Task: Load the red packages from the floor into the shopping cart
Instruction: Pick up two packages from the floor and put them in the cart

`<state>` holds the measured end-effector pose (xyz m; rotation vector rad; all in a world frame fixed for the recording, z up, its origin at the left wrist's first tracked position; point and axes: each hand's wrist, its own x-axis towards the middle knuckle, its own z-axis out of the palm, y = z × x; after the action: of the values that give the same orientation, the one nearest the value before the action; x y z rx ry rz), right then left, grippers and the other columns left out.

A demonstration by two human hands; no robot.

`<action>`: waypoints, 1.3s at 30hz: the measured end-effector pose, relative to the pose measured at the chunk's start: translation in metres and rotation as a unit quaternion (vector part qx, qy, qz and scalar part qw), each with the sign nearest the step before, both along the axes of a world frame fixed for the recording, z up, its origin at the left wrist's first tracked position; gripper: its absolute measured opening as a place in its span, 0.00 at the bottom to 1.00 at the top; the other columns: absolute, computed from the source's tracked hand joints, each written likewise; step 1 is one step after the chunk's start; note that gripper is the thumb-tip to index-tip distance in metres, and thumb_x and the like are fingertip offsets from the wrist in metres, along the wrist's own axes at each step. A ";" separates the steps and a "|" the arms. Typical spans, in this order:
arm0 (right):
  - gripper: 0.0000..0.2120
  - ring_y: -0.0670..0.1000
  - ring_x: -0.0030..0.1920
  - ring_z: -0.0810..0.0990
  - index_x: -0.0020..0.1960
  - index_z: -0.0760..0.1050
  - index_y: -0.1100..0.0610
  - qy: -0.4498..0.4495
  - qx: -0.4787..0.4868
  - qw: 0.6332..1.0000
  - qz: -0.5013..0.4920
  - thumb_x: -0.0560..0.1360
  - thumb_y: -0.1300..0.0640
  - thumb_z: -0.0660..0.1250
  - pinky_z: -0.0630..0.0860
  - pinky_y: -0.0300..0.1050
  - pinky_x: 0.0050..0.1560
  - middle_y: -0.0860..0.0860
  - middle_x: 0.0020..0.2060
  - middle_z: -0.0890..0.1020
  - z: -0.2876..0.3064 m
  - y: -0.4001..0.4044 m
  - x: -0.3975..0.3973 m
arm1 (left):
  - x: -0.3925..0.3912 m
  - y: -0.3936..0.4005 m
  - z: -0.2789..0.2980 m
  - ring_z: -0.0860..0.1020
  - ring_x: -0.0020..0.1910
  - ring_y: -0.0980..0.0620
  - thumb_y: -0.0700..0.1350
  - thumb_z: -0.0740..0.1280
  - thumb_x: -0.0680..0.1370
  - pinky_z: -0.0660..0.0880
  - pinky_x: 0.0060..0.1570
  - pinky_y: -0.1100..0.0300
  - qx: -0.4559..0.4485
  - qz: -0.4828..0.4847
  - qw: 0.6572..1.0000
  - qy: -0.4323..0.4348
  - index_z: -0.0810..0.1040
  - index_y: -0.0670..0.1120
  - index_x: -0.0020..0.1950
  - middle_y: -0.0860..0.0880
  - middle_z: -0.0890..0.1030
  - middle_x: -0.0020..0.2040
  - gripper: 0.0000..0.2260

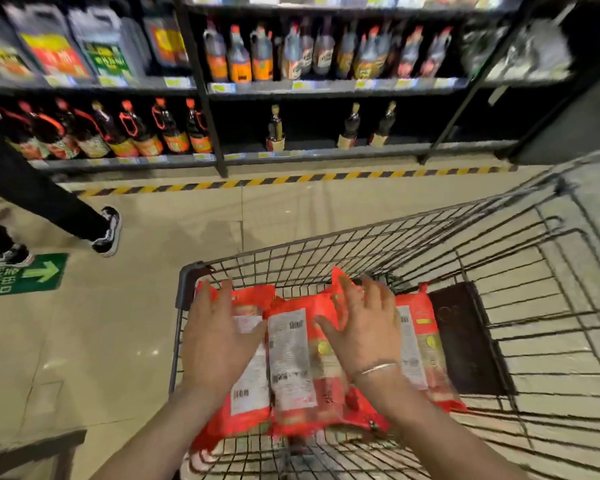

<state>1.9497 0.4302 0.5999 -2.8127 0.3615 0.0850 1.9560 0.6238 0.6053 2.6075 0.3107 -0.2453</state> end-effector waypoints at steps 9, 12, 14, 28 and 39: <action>0.33 0.66 0.64 0.75 0.62 0.78 0.50 -0.172 -0.126 0.975 -0.067 0.61 0.38 0.77 0.74 0.65 0.59 0.58 0.63 0.79 0.162 -0.073 -0.027 | 0.030 -0.080 0.165 0.45 0.79 0.46 0.65 0.61 0.75 0.50 0.77 0.46 0.104 -0.217 0.963 -0.122 0.51 0.56 0.79 0.52 0.44 0.81 0.37; 0.34 0.66 0.62 0.77 0.62 0.79 0.50 -0.203 -0.153 0.961 -0.108 0.60 0.36 0.77 0.75 0.65 0.57 0.57 0.62 0.80 0.201 -0.110 -0.051 | 0.024 -0.121 0.208 0.46 0.79 0.48 0.67 0.59 0.75 0.49 0.77 0.47 0.114 -0.273 0.941 -0.164 0.50 0.58 0.79 0.55 0.47 0.81 0.36; 0.35 0.66 0.61 0.77 0.61 0.78 0.51 -0.217 -0.164 0.953 -0.131 0.59 0.36 0.78 0.76 0.65 0.57 0.56 0.61 0.80 0.221 -0.137 -0.071 | 0.014 -0.151 0.230 0.47 0.79 0.48 0.67 0.59 0.75 0.49 0.77 0.45 0.116 -0.306 0.925 -0.195 0.51 0.58 0.79 0.56 0.49 0.81 0.36; 0.34 0.63 0.62 0.77 0.65 0.77 0.50 -0.226 -0.244 0.876 -0.350 0.63 0.35 0.75 0.76 0.63 0.59 0.55 0.61 0.81 0.289 -0.344 -0.323 | -0.166 -0.432 0.299 0.50 0.79 0.51 0.65 0.60 0.76 0.48 0.76 0.47 0.042 -0.540 0.794 -0.277 0.52 0.59 0.78 0.57 0.53 0.80 0.34; 0.31 0.63 0.59 0.77 0.62 0.77 0.51 -0.185 -0.278 0.770 -0.543 0.65 0.36 0.73 0.75 0.59 0.59 0.54 0.59 0.81 0.283 -0.449 -0.561 | -0.369 -0.614 0.302 0.51 0.79 0.50 0.64 0.61 0.76 0.53 0.75 0.45 -0.026 -0.705 0.647 -0.288 0.54 0.57 0.79 0.56 0.54 0.80 0.34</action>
<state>1.3889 -0.0189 0.8832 -2.4943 2.0706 -0.9390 1.5866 0.0102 0.9069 2.0616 -1.9350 0.1111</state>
